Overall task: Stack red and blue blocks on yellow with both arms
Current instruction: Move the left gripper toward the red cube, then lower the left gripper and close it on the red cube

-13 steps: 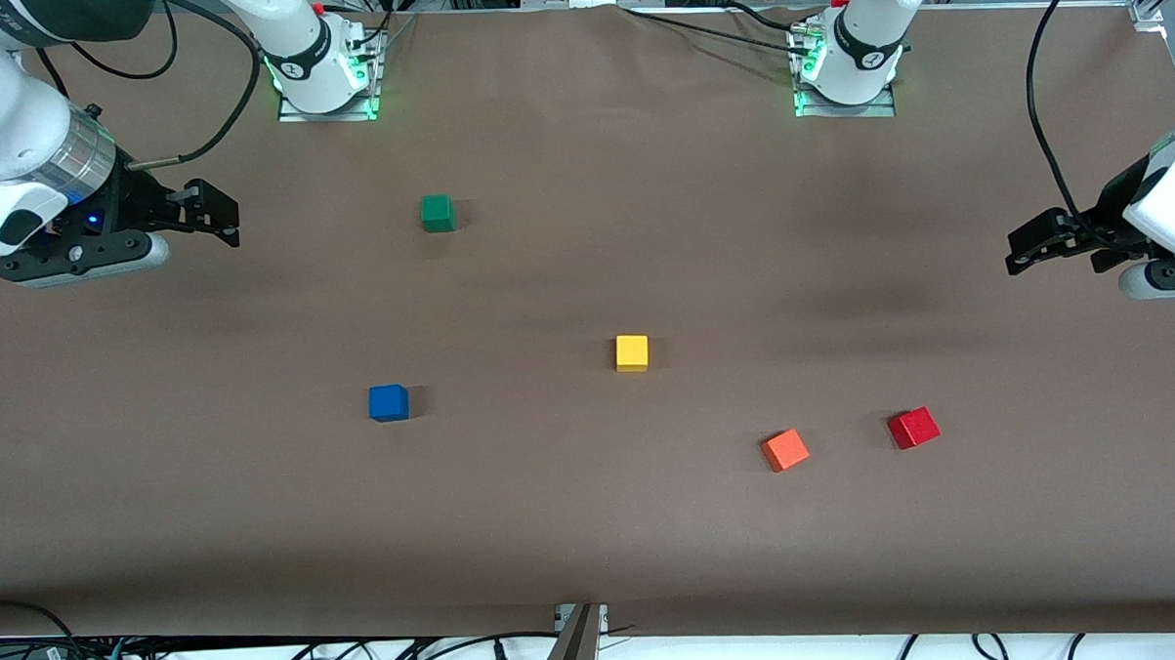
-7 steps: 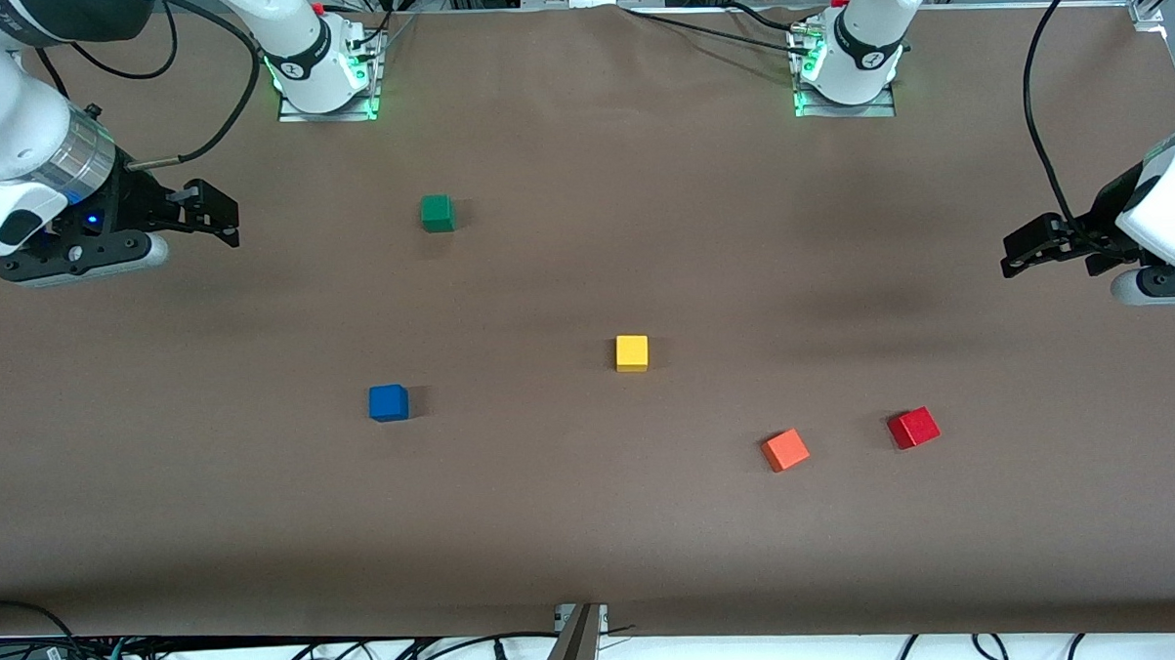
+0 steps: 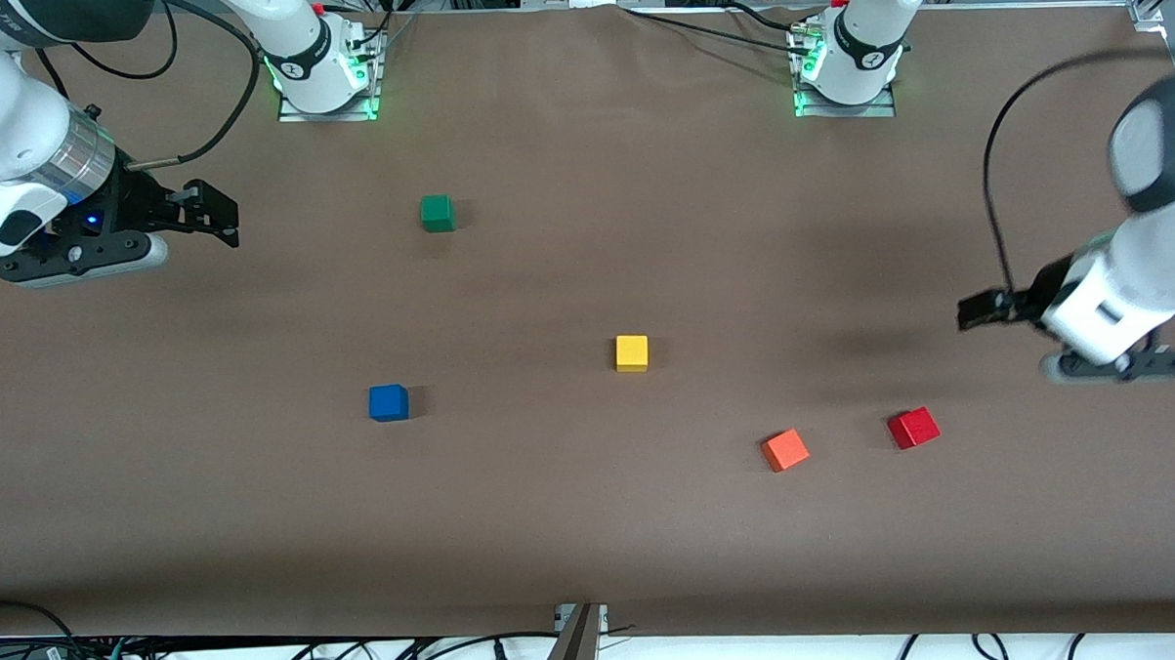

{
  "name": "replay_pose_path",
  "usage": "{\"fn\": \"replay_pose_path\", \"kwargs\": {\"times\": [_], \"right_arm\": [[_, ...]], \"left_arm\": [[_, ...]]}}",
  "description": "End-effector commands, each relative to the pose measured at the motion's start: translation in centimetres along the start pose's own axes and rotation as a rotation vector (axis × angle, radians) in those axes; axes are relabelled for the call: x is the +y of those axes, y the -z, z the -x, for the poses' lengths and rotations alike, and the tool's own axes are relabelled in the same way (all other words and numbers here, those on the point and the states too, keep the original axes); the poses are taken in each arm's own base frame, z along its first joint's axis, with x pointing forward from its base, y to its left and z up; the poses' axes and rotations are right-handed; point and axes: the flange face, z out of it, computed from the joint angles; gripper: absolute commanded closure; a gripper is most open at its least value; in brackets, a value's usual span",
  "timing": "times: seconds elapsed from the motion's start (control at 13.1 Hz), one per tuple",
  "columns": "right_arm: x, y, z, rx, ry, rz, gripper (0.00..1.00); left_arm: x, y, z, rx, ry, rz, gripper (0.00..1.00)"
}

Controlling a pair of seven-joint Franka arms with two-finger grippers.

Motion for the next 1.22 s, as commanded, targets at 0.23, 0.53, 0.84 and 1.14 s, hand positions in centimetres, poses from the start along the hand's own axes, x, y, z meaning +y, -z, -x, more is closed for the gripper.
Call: {"fn": "replay_pose_path", "kwargs": {"times": [0.23,0.53,0.84,1.14], "right_arm": [[0.3,0.5,0.0,0.008,0.001,-0.003,0.0],[0.4,0.4,0.0,0.005,-0.001,-0.003,0.0],[0.5,0.5,-0.1,0.008,-0.002,-0.003,0.0],[0.5,0.5,-0.1,0.009,-0.002,-0.003,0.0]], "left_arm": [[-1.6,-11.5,-4.8,-0.026,0.147,0.016,0.0],[-3.5,-18.6,-5.6,-0.003,0.22,0.035,0.0],[-3.3,-23.0,-5.0,0.067,0.275,0.044,0.0],[-2.4,-25.2,-4.4,0.089,0.309,0.049,0.0]]}}
